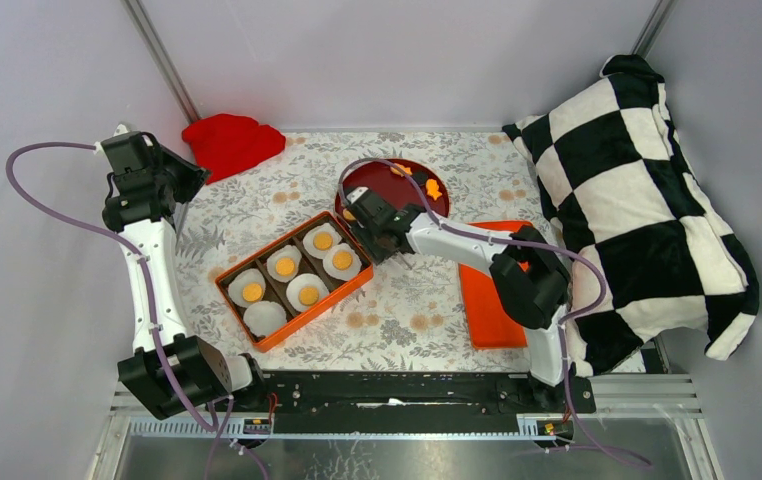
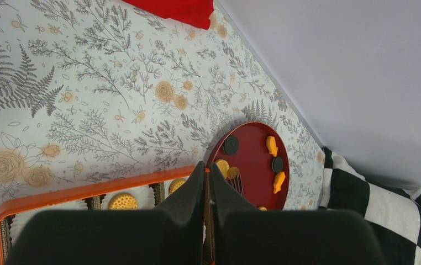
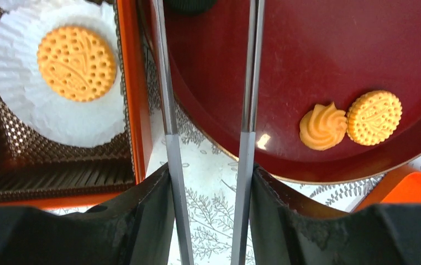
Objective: Pack the cookies
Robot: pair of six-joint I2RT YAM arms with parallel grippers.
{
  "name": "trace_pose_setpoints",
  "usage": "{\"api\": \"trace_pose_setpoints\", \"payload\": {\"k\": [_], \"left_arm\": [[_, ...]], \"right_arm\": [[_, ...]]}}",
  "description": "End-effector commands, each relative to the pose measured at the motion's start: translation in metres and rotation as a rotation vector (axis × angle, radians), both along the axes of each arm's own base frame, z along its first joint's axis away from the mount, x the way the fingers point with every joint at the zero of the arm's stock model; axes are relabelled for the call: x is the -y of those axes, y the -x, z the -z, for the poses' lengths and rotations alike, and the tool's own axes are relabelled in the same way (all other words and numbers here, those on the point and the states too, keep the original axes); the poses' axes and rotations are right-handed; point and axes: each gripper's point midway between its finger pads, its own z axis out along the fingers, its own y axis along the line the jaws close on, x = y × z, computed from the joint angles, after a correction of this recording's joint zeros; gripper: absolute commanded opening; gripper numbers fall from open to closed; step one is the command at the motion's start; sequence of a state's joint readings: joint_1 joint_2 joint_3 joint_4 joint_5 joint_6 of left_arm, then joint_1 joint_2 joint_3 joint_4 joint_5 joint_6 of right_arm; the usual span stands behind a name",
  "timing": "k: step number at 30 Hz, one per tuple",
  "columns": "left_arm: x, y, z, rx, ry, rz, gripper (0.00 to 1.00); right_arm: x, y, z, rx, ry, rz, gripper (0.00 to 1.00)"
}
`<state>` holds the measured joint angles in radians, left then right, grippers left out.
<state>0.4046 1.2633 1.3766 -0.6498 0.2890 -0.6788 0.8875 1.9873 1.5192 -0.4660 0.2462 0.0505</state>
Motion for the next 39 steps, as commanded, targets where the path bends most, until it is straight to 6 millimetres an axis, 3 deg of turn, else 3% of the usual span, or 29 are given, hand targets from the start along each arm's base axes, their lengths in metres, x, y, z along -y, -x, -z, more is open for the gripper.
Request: {"api": "trace_pose_setpoints", "payload": {"k": [1, 8, 19, 30, 39], "left_arm": [[0.003, -0.004, -0.002, 0.024, -0.013, 0.021, 0.08], [0.004, -0.004, 0.000, 0.023, -0.007, 0.032, 0.08], [0.009, -0.004, -0.001, 0.031, 0.010, 0.049, 0.08], [0.010, 0.000, -0.012, 0.058, -0.003, 0.046, 0.09], [0.011, -0.001, -0.012, 0.058, 0.000, 0.056, 0.09]], "right_arm": [[-0.013, -0.027, -0.018, 0.043, -0.064, 0.047, 0.52], [0.007, -0.039, -0.011, 0.014, -0.035, 0.107, 0.52], [0.019, -0.027, -0.002, -0.034, -0.009, 0.111, 0.53], [0.036, -0.046, -0.023, 0.075, 0.056, 0.205, 0.54], [0.045, -0.049, -0.038, 0.122, 0.061, 0.236, 0.54]]}}
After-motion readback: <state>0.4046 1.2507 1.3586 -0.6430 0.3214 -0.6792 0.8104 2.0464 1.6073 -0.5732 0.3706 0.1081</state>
